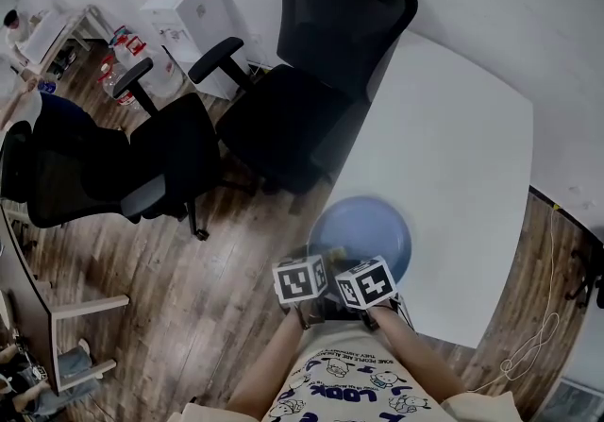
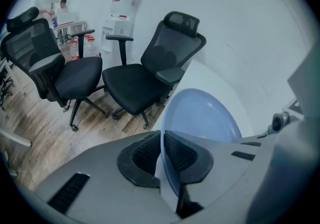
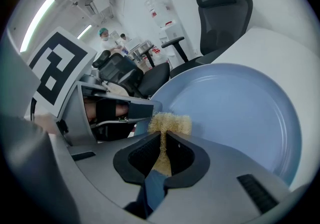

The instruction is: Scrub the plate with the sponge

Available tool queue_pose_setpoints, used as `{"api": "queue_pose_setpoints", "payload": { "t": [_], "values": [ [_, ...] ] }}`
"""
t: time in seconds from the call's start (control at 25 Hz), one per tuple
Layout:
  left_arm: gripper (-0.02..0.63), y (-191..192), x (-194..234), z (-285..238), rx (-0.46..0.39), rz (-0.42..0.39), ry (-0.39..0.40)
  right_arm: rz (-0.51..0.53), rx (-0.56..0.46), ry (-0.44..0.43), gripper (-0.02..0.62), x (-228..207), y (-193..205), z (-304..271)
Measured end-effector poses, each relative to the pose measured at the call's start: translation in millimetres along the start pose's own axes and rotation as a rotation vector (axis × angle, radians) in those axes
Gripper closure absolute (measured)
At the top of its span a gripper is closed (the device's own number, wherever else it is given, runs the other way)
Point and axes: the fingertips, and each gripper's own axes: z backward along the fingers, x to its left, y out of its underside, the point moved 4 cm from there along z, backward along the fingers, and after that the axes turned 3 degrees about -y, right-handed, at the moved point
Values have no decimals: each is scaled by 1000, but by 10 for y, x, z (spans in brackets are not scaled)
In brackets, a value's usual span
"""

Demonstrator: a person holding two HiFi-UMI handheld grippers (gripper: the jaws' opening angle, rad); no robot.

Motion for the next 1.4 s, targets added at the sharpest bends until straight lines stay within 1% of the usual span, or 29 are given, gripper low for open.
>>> {"api": "queue_pose_setpoints", "payload": {
  "t": [0.12,0.32,0.56,0.76,1.04,1.4],
  "values": [
    [578,-6,-3,-3,-3,-1,-6,31,27,-26,551,55,61,-7],
    [577,-17,-8,6,-9,-8,-17,112,70,-24,551,110,118,15],
    [574,-17,-21,7,-14,-23,-31,107,102,-62,551,88,194,99],
    [572,-9,-21,7,-16,-32,-43,132,126,-78,551,48,296,163],
    [571,-13,-42,-11,-18,-46,-55,205,159,-47,550,-57,399,268],
    [569,-24,-47,-14,-21,-56,-62,175,193,-5,549,-231,440,420]
  ]
}}
